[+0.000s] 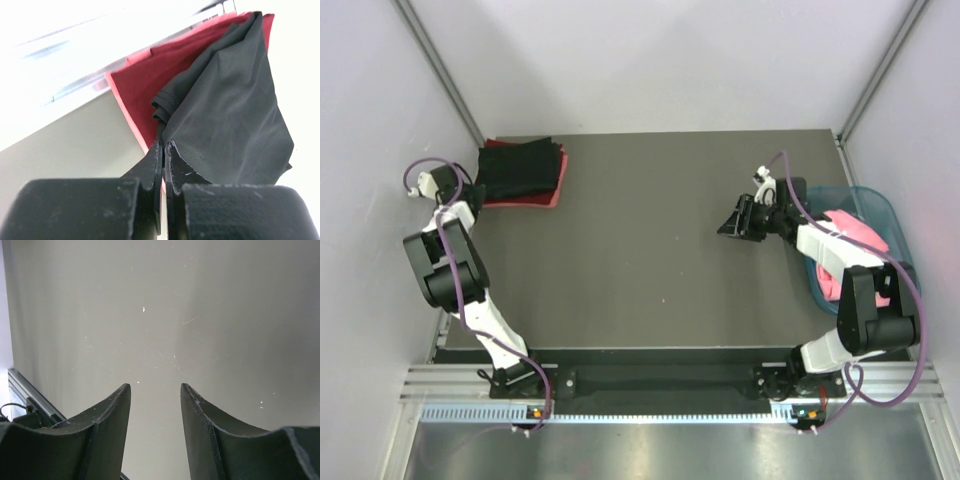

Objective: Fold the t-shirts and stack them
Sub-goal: Neatly place the folded tshirt to the corner

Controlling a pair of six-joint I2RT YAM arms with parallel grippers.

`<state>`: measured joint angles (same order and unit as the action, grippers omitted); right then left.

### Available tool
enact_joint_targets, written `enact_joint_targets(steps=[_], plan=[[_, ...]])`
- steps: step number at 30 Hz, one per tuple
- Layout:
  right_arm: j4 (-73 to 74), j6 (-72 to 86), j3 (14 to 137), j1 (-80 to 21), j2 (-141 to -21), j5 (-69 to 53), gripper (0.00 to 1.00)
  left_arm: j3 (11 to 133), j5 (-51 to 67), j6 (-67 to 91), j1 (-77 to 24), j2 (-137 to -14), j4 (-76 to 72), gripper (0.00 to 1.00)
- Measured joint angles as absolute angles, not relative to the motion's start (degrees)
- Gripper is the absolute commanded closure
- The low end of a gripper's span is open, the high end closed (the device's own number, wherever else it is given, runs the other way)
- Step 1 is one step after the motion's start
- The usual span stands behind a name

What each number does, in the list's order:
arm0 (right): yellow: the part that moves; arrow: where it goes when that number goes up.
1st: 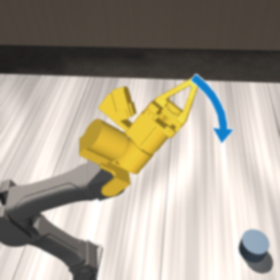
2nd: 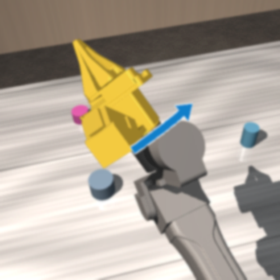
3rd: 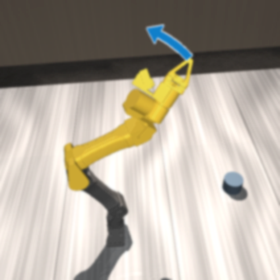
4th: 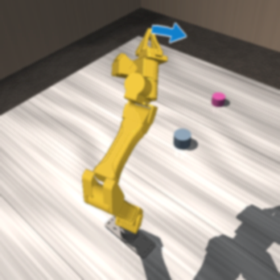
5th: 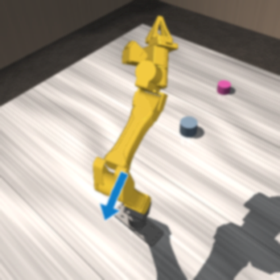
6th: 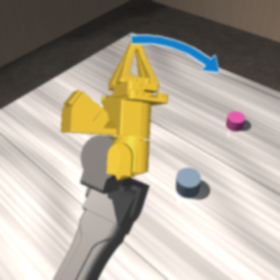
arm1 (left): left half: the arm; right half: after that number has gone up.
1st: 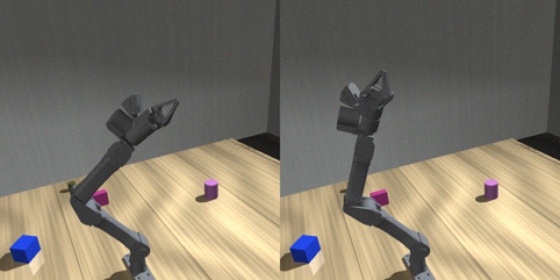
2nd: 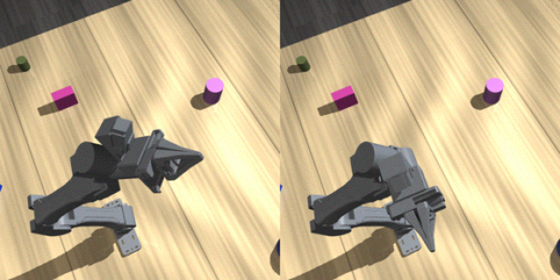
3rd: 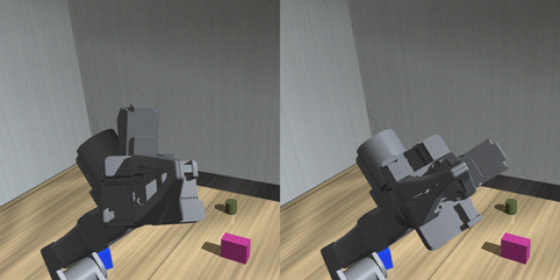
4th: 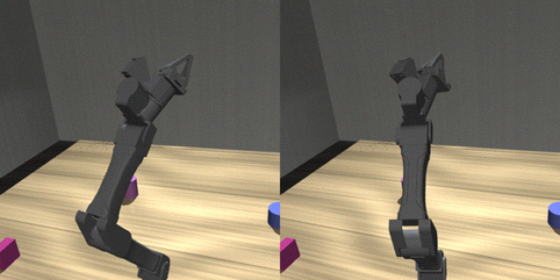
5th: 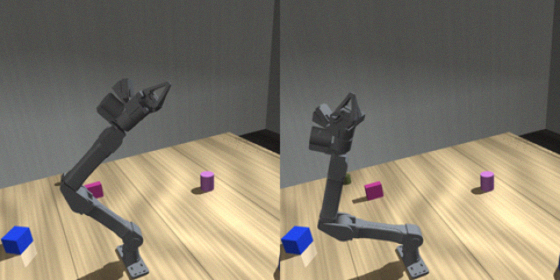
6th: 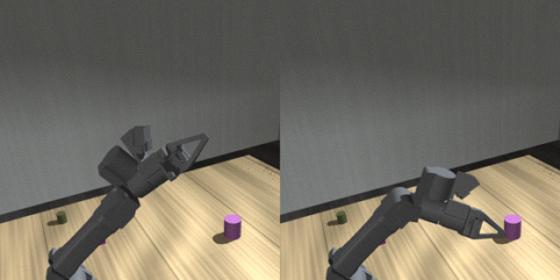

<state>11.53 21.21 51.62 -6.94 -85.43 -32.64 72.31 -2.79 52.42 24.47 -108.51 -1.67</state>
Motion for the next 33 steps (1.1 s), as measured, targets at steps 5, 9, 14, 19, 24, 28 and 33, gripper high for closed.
enact_joint_targets(steps=[5, 9, 14, 19, 24, 28, 33], plan=[[11.53, 21.21, 51.62, -6.92, -85.43, -32.62, 0.54, 73.87, -3.73, 50.50, 25.04, -109.56, -1.21, 1.00], [11.53, 21.21, 51.62, -6.92, -85.43, -32.64, 0.53, 75.90, -4.95, 48.38, 25.08, -111.15, 0.99, 0.89], [11.55, 21.21, 51.62, -6.87, -85.12, -32.64, 0.53, 77.65, -5.98, 46.17, 25.17, -112.14, 3.95, 0.58], [12.14, 21.17, 51.64, -6.83, -84.84, -32.56, 0.52, 80.12, -7.25, 43.55, 25.41, -112.14, 9.19, 0.53], [13.87, 21.17, 51.66, -6.83, -82.78, -32.21, 0.39, 82.35, -8.40, 39.11, 25.39, -111.00, 14.55, 0.50], [16.36, 21.41, 51.77, -6.81, -80.53, -31.79, 0.11, 80.82, -6.74, 35.64, 24.99, -106.98, 17.91, 0.48], [20.45, 21.45, 52.64, -6.81, -75.09, -30.28, 0.00, 74.00, 0.03, 31.57, 21.63, -96.64, 19.88, 0.48]])
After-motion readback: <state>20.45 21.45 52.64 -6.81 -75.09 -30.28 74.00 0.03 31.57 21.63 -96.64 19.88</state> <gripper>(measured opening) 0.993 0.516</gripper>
